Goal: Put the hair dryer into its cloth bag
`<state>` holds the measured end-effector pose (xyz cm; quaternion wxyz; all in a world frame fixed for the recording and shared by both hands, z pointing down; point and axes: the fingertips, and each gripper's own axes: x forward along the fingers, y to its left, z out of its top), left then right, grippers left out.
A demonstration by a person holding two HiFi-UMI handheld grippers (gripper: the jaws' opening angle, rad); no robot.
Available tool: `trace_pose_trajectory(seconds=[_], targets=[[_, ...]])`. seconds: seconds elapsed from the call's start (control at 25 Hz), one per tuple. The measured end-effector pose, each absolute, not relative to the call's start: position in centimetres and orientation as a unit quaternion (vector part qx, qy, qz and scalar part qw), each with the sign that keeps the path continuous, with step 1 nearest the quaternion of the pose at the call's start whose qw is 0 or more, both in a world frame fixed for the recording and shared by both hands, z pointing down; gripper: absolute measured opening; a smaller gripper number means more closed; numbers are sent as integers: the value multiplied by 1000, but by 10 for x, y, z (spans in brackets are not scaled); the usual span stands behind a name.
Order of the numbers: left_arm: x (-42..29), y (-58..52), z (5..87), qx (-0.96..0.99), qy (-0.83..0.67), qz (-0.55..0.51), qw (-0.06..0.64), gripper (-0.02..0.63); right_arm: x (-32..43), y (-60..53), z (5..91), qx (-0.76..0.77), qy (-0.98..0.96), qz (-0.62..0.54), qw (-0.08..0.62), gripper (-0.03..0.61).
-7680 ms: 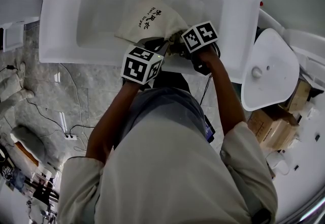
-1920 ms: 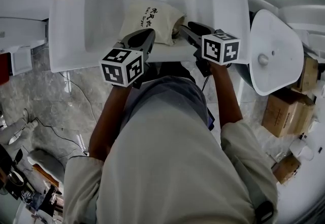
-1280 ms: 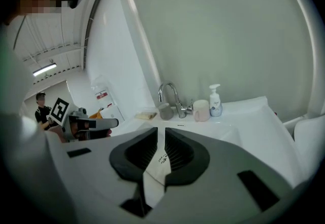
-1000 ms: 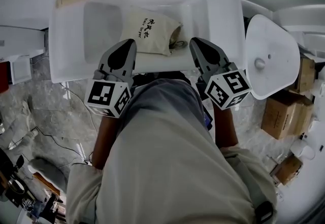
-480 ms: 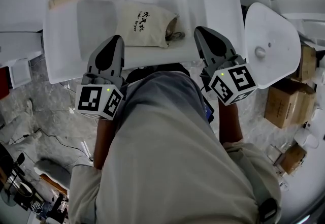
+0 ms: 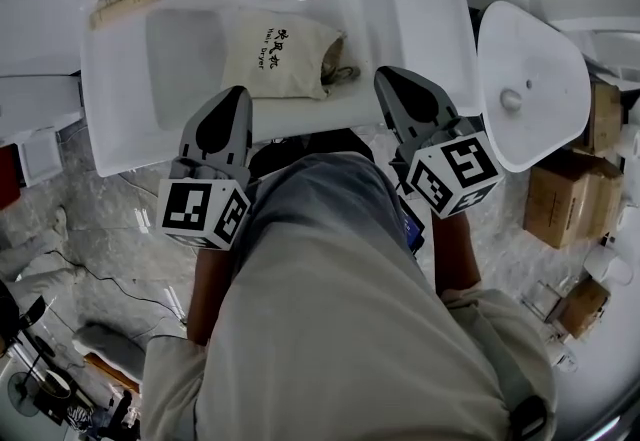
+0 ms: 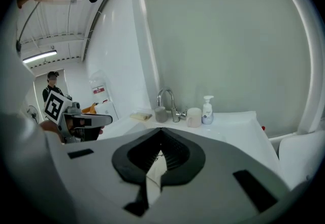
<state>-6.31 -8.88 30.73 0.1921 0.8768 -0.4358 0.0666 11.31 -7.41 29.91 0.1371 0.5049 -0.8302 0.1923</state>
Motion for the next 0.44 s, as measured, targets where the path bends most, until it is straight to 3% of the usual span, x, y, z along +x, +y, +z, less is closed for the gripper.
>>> trace_pose_trajectory(seconds=[0.44], targets=[[-56, -80, 321, 877, -419, 64, 227, 8, 121, -68, 320, 529, -803, 225, 158, 9]])
